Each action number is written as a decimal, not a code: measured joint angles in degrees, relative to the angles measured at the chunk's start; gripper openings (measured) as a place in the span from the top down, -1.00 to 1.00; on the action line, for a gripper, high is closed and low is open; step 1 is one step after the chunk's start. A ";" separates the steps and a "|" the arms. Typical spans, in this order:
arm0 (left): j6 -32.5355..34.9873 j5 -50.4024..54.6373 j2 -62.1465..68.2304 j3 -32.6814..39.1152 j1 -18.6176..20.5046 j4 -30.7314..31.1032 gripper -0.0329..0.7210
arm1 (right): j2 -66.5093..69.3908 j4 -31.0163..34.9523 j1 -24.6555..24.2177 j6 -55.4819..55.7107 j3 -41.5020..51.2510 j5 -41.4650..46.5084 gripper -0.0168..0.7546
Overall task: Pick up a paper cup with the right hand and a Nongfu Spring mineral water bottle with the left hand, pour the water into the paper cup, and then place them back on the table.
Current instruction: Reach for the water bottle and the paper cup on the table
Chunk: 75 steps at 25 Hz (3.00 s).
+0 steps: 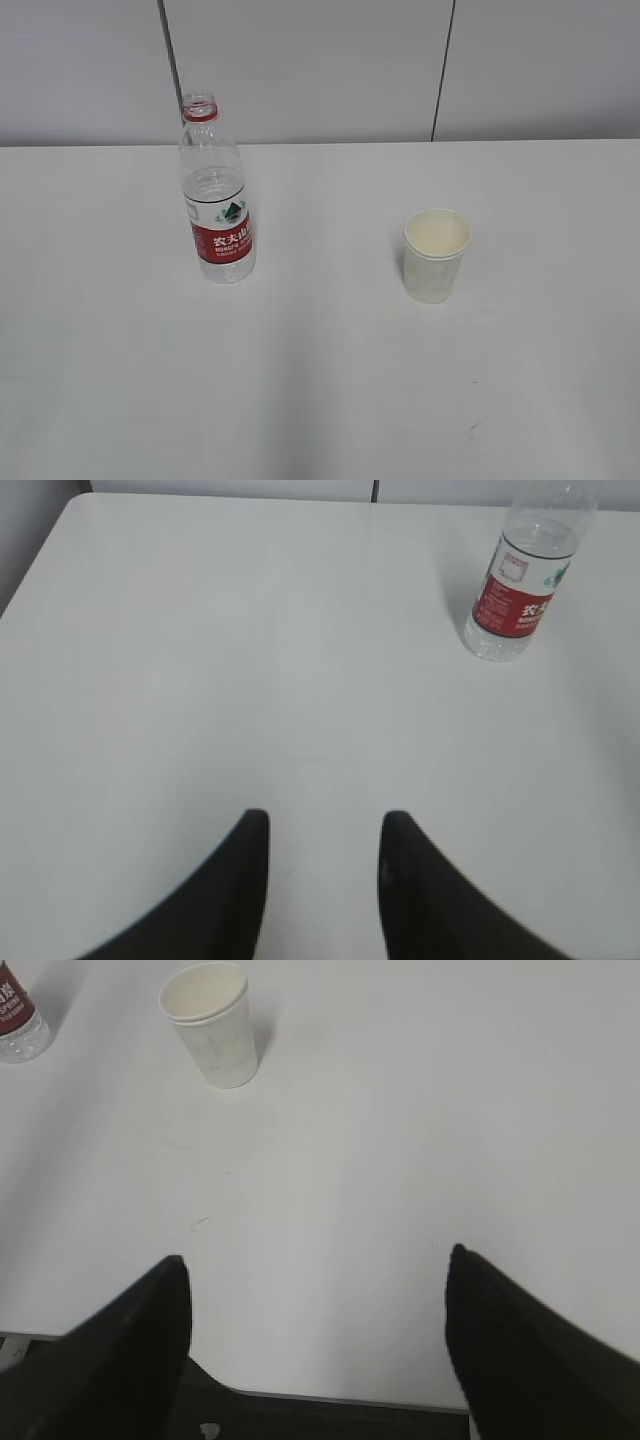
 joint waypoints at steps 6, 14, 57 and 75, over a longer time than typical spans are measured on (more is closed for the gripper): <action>0.00 0.00 0.00 0.00 0.00 0.00 0.28 | 0.00 0.00 0.00 0.00 0.00 0.00 -0.57; 0.00 0.00 0.00 0.00 0.00 0.00 0.28 | 0.00 0.00 0.00 -2.88 -1.04 -6.43 -0.57; 0.00 0.00 0.00 -0.06 0.00 0.00 -0.79 | 16.52 0.10 -0.19 -8.98 5.87 -49.75 -0.57; 3.60 -48.74 1.03 14.29 -0.27 -0.28 -0.64 | 28.09 0.10 -0.19 -9.20 6.37 -59.65 -0.57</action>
